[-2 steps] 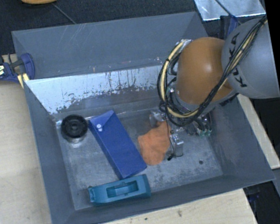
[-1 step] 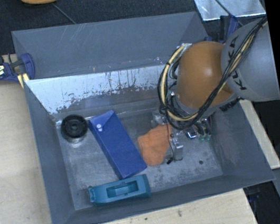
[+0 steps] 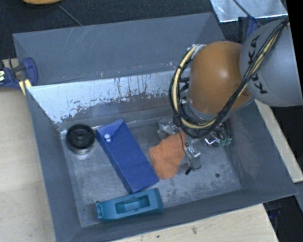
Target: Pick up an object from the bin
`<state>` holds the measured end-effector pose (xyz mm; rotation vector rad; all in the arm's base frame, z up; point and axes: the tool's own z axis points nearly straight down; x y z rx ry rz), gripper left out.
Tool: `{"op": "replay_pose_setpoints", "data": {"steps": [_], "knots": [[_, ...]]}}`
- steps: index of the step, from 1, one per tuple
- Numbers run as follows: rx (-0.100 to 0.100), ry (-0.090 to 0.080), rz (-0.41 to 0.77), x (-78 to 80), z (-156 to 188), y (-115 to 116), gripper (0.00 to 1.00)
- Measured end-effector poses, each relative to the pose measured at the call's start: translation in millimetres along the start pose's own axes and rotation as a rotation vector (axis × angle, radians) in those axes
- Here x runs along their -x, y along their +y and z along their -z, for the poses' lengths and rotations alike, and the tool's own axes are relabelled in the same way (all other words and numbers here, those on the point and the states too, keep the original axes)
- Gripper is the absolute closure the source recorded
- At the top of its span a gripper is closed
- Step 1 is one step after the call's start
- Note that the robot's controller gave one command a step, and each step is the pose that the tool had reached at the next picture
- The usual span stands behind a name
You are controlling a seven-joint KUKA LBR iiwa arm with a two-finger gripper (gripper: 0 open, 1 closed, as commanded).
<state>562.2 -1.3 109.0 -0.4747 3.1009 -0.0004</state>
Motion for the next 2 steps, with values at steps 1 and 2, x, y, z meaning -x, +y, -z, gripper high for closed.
{"op": "replay_pose_setpoints", "data": {"steps": [1, 2], "knots": [[0.002, 0.004, 0.063, 1.7, -40.4, 1.1, 0.0], [0.0, -0.002, 0.265, 18.1, -38.0, -10.7, 1.0]]}}
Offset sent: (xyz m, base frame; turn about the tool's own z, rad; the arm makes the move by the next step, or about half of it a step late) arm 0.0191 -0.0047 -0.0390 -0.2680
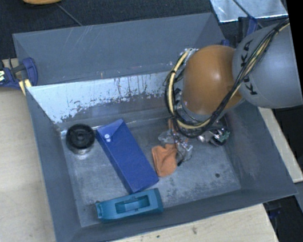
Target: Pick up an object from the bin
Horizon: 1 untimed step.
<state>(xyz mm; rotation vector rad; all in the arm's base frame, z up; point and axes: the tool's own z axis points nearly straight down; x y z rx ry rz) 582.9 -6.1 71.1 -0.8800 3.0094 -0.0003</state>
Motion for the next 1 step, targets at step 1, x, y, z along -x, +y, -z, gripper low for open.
{"op": "replay_pose_setpoints", "data": {"steps": [1], "knots": [[0.0, 0.0, 0.0, 0.0, 0.0, 0.0, 1.0]]}}
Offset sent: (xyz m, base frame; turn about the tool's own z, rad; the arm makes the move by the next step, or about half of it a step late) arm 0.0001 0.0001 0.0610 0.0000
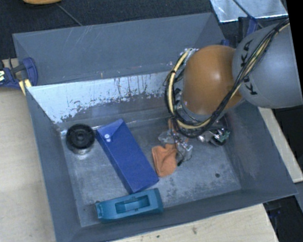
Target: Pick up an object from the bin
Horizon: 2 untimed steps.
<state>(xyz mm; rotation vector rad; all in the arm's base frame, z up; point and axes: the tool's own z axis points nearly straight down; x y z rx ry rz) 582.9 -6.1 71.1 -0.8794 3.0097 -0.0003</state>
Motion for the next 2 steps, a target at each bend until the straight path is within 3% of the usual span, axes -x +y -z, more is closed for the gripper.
{"op": "replay_pose_setpoints", "data": {"steps": [2], "knots": [[0.004, 0.008, -0.001, -2.0, 22.8, 1.4, 1.0]]}}
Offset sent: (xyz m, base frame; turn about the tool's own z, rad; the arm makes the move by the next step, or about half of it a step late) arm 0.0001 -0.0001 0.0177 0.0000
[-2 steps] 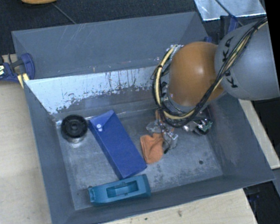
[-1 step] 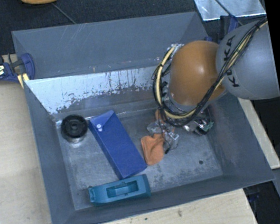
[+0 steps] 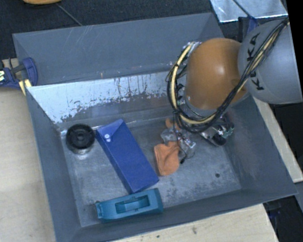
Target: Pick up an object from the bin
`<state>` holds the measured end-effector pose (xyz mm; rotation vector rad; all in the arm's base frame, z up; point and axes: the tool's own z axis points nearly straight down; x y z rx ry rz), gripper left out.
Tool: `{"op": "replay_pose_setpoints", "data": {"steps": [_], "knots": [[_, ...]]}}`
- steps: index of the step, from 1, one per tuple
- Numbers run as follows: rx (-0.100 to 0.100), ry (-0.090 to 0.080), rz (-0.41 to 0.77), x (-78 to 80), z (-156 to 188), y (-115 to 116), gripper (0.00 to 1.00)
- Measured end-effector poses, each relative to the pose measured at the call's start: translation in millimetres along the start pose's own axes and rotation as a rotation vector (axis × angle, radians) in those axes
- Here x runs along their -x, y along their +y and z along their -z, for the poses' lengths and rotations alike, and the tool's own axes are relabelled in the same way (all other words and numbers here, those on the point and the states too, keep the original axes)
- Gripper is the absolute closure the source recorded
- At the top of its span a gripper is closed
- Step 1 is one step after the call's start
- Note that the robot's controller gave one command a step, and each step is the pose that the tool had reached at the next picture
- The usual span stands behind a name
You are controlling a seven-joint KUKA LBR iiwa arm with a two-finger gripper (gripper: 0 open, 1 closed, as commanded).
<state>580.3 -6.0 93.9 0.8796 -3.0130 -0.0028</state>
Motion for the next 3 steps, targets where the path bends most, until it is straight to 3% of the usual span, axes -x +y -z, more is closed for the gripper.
{"op": "replay_pose_setpoints", "data": {"steps": [3], "knots": [[-0.003, -0.004, -0.002, 1.2, 51.6, -0.7, 1.0]]}}
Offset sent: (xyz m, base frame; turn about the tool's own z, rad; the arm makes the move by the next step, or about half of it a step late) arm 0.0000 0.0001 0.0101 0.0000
